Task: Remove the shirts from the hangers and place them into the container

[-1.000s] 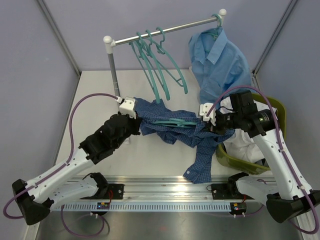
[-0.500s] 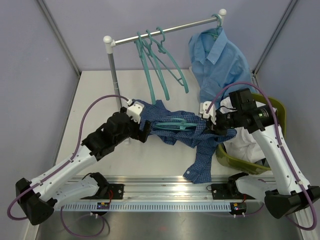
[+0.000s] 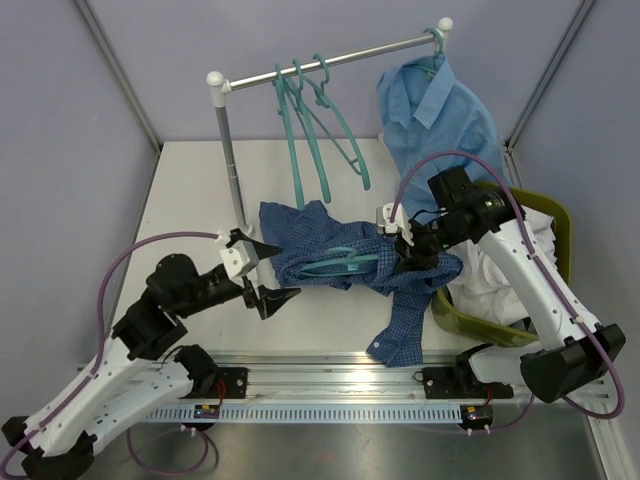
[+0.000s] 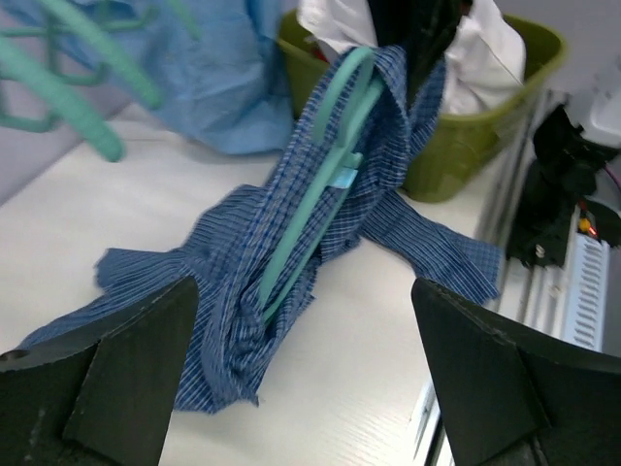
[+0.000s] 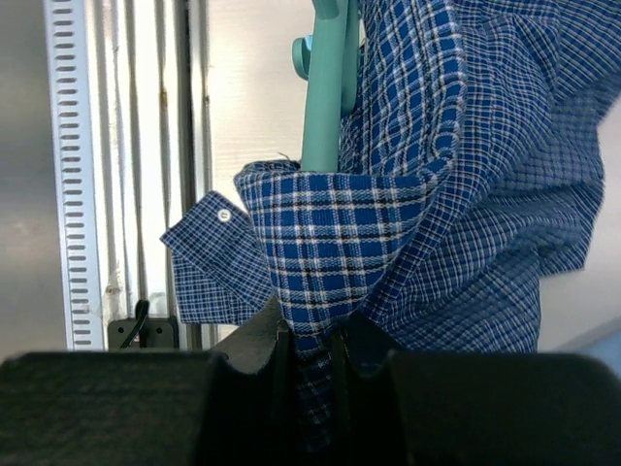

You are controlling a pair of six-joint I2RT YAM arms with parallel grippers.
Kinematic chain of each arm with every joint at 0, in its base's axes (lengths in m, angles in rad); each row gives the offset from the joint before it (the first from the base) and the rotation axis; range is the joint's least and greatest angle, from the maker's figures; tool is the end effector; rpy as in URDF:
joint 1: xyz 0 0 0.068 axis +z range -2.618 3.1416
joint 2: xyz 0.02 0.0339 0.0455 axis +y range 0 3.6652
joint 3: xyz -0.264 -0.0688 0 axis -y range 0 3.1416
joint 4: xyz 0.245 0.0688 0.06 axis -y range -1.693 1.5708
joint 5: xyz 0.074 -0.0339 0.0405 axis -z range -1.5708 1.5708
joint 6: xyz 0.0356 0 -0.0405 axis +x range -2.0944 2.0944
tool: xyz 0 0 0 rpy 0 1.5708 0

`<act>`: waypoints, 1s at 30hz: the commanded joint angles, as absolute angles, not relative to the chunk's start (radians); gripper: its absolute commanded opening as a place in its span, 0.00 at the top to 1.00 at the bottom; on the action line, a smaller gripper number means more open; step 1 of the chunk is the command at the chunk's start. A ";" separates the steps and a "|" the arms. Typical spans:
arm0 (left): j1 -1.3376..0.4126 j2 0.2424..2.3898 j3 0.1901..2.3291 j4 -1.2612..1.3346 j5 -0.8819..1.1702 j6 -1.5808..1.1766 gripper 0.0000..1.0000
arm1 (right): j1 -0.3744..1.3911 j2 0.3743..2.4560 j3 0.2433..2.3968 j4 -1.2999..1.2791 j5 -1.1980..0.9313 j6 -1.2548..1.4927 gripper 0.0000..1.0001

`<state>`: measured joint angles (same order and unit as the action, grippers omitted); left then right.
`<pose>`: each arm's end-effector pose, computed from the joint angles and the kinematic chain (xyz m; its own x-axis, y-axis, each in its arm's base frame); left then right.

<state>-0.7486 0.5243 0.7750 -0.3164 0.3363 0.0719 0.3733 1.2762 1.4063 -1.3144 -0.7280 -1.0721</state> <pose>0.0809 -0.0912 0.3575 0.0155 0.0782 -0.9968 0.8849 0.4631 0.0501 0.1929 0.1010 0.3642 0.0317 -0.6917 -0.7215 -0.9993 -0.0079 -0.0363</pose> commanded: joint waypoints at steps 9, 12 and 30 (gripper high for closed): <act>-0.752 0.756 0.752 -0.144 0.578 0.112 0.19 | 0.555 1.402 1.551 -1.439 -0.793 -1.155 1.00; -0.758 0.791 0.764 -0.155 0.617 0.120 0.29 | 0.566 1.428 1.589 -1.448 -0.804 -1.154 1.00; -0.776 0.877 0.746 -0.176 0.528 0.201 0.46 | 0.581 1.439 1.595 -1.465 -0.822 -1.154 1.00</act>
